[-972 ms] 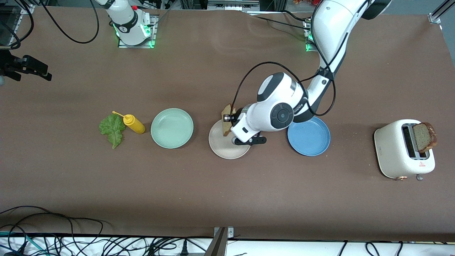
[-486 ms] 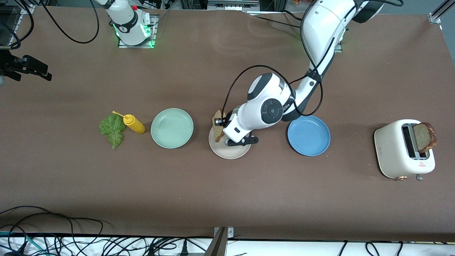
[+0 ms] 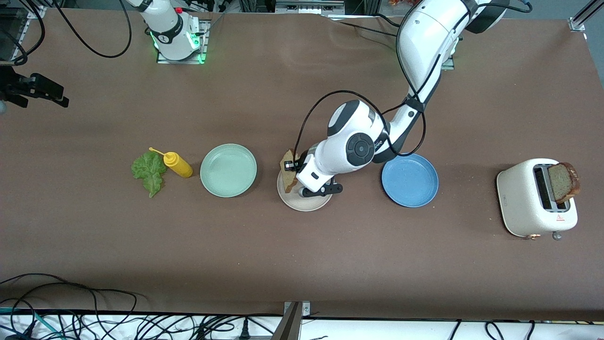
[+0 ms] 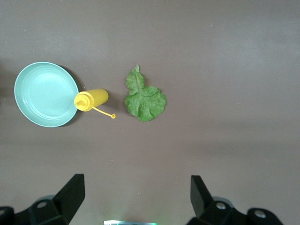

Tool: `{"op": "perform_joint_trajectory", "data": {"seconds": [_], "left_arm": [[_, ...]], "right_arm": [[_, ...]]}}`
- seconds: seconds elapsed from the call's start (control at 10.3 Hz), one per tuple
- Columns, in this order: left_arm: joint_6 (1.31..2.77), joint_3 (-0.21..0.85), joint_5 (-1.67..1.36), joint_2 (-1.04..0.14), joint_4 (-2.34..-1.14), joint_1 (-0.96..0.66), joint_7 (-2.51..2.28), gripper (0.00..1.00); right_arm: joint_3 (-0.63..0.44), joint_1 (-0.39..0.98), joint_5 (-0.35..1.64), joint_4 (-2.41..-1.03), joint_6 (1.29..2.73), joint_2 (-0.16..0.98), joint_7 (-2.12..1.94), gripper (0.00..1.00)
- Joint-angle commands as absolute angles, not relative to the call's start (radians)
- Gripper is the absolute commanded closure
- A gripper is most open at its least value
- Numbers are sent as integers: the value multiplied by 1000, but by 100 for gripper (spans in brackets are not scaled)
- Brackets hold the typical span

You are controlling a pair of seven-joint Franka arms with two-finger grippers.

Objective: Make sandwich on beige plate with both arms
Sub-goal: 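Carry the bread slice with the left gripper over the beige plate, then lower the bread onto the beige plate and open the left gripper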

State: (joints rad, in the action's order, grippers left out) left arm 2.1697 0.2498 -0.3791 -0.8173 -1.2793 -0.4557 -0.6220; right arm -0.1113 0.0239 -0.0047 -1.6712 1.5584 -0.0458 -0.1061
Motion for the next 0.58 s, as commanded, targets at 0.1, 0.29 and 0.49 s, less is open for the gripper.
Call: {"op": "perform_joint_trajectory", "data": {"seconds": [0.1,0.29,0.49], "left_arm": [[2189,238,-407,-845,-1249,-465,-617,100],[2207,238,-407,-857,-1249,-465,-618,100],[2209,236,-407,-859,-1249,-465,-614,100]], "right_arm": [[-109,23,15,-1660,1549,-46,-118,0],[-109,23,17,-1658,1545,-48,-118,0],[-109,21,17,-1660,1545,-48,-120,0]]}}
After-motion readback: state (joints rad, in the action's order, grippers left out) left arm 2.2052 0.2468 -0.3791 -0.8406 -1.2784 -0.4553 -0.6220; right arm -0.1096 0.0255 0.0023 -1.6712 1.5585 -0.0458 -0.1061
